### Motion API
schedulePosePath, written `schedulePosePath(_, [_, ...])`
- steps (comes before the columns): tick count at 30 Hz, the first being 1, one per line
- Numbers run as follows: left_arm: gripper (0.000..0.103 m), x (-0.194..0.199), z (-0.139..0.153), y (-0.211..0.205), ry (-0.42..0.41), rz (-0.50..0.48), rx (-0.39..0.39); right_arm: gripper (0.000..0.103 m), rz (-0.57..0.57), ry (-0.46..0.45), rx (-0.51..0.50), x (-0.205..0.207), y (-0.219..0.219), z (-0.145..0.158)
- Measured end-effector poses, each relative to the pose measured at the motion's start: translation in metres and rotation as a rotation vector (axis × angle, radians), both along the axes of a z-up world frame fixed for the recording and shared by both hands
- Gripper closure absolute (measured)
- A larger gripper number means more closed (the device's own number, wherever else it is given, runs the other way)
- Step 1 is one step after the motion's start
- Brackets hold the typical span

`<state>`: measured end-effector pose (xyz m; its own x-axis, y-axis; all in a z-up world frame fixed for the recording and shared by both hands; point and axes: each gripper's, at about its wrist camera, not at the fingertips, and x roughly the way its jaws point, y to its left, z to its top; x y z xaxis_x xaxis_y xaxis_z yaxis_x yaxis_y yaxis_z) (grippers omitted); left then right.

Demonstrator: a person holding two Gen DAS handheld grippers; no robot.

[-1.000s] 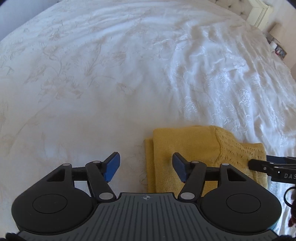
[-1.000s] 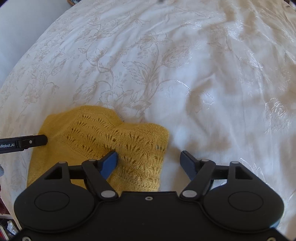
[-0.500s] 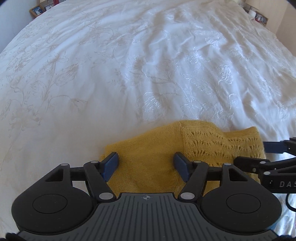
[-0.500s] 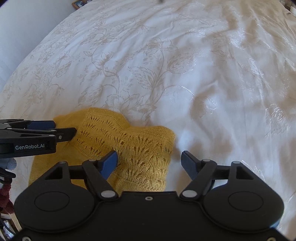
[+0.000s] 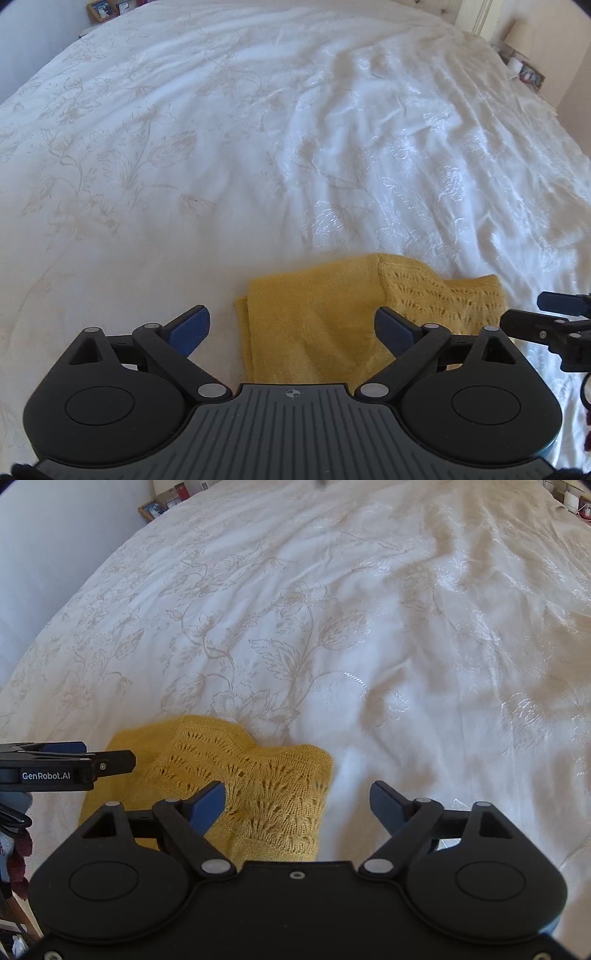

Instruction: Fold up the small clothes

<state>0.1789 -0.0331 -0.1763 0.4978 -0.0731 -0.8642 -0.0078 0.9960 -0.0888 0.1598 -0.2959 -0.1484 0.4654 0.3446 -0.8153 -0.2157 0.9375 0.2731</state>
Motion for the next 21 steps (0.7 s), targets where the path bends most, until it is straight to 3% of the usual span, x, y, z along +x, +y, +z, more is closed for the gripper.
schedulePosePath(4, [0.004,-0.027,0.026,-0.003,-0.018,0.011,-0.046,0.001,-0.004,-0.054,-0.012,-0.023,-0.004,0.023])
schedulePosePath(10, [0.005,-0.067,0.061,-0.017,-0.067,0.036,-0.034,0.001,0.009,-0.124,0.004,-0.062,-0.008,0.053])
schedulePosePath(13, [0.005,-0.086,0.078,-0.025,-0.088,0.065,-0.006,0.001,0.018,-0.163,0.016,-0.082,-0.010,0.070])
schedulePosePath(18, [0.005,-0.116,0.103,-0.038,-0.131,0.127,0.105,0.001,0.008,-0.255,0.050,-0.114,-0.015,0.099])
schedulePosePath(21, [0.005,-0.133,0.116,-0.042,-0.162,0.178,0.160,0.001,-0.020,-0.318,0.002,-0.133,-0.016,0.116])
